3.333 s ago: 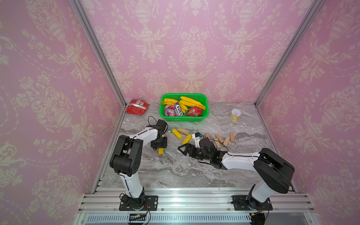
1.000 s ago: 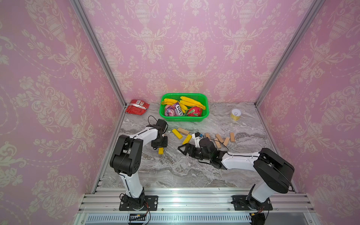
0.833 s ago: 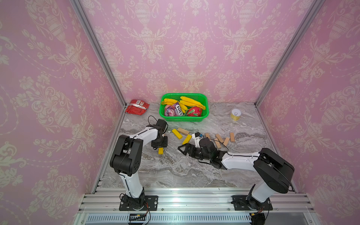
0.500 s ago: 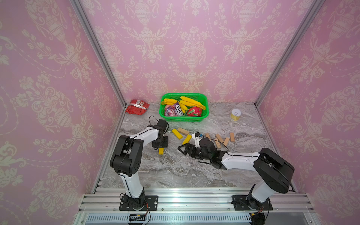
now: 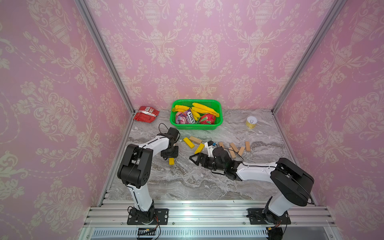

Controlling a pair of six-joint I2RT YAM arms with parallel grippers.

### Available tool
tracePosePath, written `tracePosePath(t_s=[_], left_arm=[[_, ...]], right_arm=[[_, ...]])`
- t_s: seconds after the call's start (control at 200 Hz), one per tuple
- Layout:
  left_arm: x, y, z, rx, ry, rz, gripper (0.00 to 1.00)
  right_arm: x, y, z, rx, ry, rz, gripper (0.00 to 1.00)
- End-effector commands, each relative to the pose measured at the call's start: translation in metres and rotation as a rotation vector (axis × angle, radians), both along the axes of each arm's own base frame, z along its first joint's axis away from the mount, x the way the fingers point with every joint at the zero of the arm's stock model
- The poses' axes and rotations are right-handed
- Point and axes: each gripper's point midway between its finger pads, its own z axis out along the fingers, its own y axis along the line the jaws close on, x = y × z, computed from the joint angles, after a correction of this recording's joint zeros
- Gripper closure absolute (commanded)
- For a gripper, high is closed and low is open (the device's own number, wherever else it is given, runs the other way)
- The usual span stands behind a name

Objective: Assemble the letter k with building blocks
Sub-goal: Assemble the building block at the center of the board.

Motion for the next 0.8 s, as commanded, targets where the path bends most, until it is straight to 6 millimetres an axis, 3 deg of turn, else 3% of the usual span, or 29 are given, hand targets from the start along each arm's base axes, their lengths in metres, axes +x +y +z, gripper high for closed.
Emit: tracePosePath(t_s=[0.0,0.38,0.795], left_arm=[[0.000,0.005,0.006,0.028,-0.009,0.010,0.60],[0.000,-0.004,0.005,-0.024,-0.009,0.011,0.67],[-0.004,-0.006,0.009,-0.035,0.008,0.032,0.67]], right_arm=[[0.004,0.002,0.000,0.009,0.000,-0.001,0.00],[0.004,0.004,0.000,0.007,0.002,0.004,0.00],[0.005,0.006,-0.001,0.006,0.004,0.005,0.00]])
